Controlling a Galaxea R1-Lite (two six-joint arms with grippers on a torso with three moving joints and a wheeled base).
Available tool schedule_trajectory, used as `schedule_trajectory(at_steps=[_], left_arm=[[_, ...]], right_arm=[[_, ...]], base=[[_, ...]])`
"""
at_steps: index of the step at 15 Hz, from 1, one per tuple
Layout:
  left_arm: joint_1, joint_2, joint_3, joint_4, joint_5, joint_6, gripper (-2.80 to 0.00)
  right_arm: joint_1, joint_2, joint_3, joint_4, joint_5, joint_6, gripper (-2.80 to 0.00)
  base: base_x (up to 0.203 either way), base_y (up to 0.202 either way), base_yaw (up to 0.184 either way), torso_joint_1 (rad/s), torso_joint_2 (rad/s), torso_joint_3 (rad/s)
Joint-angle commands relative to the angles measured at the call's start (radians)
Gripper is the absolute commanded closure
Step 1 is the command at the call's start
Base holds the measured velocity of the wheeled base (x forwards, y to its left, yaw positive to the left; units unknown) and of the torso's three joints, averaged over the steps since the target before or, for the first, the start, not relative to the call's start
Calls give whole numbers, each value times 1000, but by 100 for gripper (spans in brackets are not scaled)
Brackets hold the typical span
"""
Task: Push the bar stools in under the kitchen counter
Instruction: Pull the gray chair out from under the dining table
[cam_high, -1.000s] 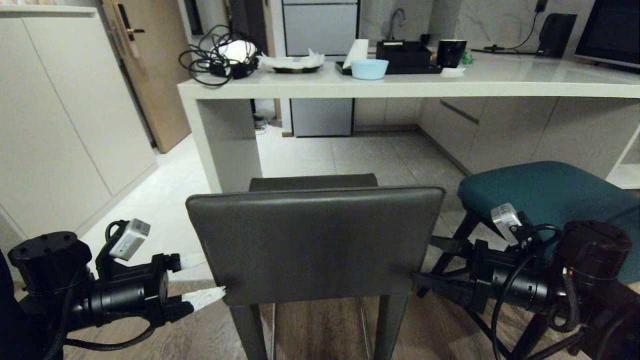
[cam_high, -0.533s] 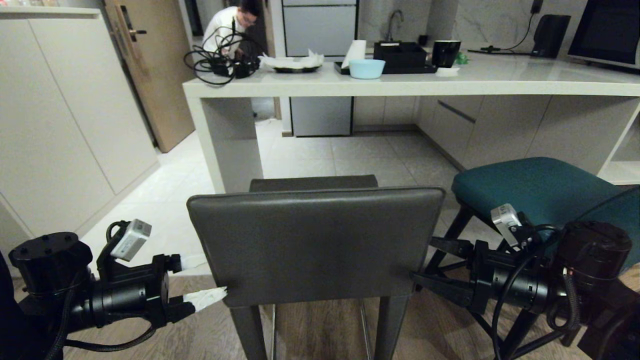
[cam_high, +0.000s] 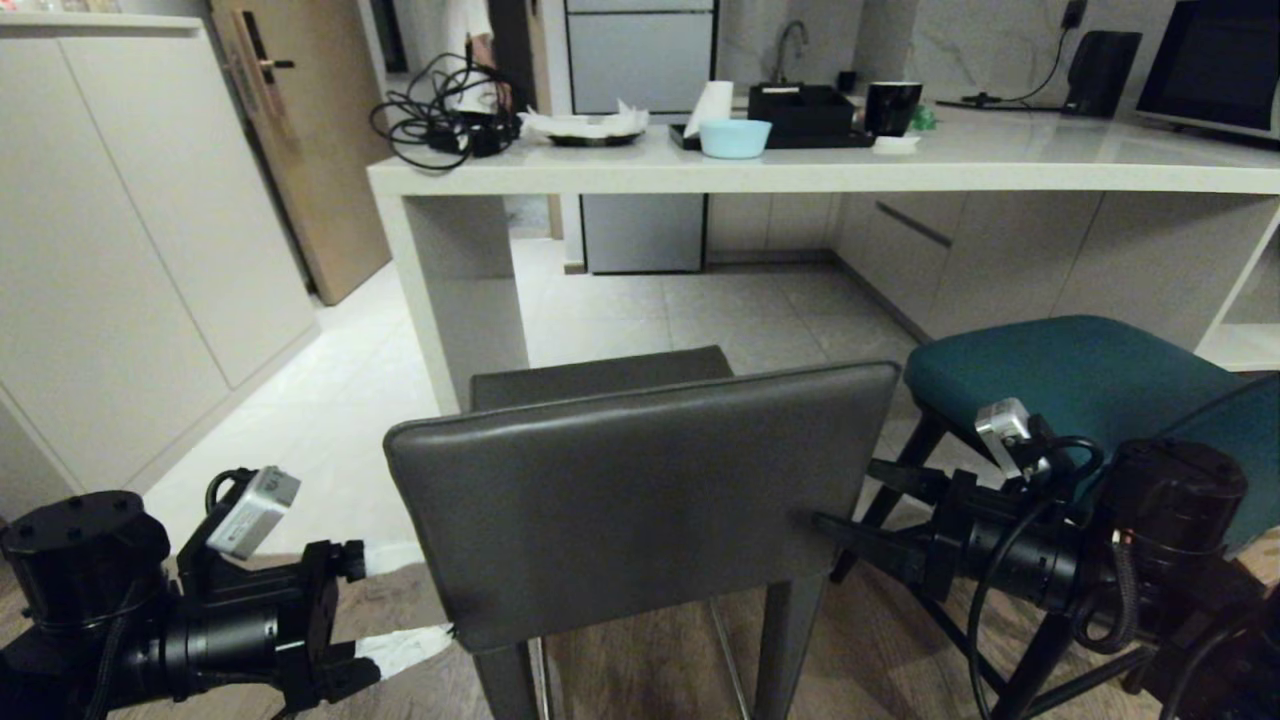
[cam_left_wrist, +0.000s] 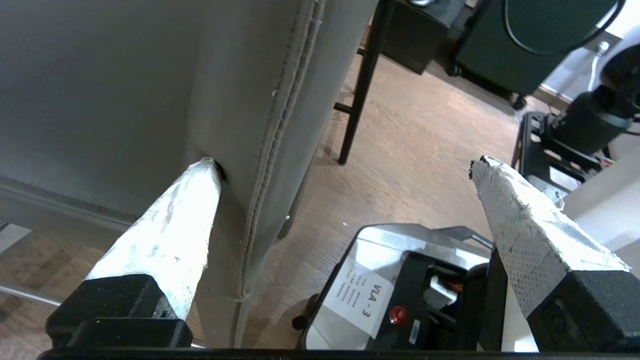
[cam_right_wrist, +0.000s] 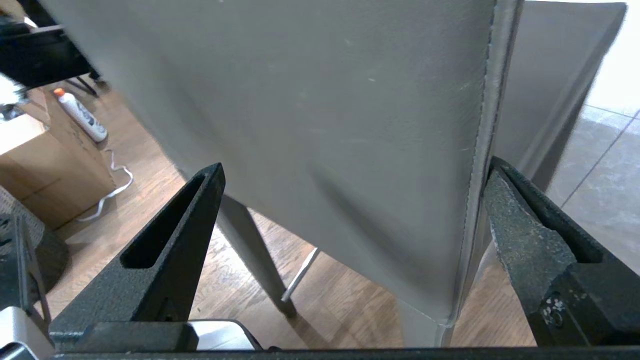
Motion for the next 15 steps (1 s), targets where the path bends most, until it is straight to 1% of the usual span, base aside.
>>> schedule_trajectory(at_steps=[1,3,4,7,12,15], left_arm=[[-69,-37,44,-6,5,0,-280],[-120,-65,50,-6,12,-4,-280],[-134,-71,50,-6,26,-6,-280],[-157,-82,48,-6,31,-7,-280],[-145,-83,44,-6,43,-7,-280],[-122,-87,48,-6,76,-9,-280]], right_arm=[[-8,15,-5,1,0,2,-280],[-37,36,-22,1,-2,2,-280],[-52,50,-34,1,-4,2,-280],[-56,81,-71,0,-74,0,-280],[-53,63,-60,-3,-77,-4,-280],[-52,6,-27,2,-74,-1,-280]], base=[[0,0,0,0,0,0],[0,0,0,0,0,0],[0,0,0,0,0,0],[0,0,0,0,0,0],[0,0,0,0,0,0],[0,0,0,0,0,0]])
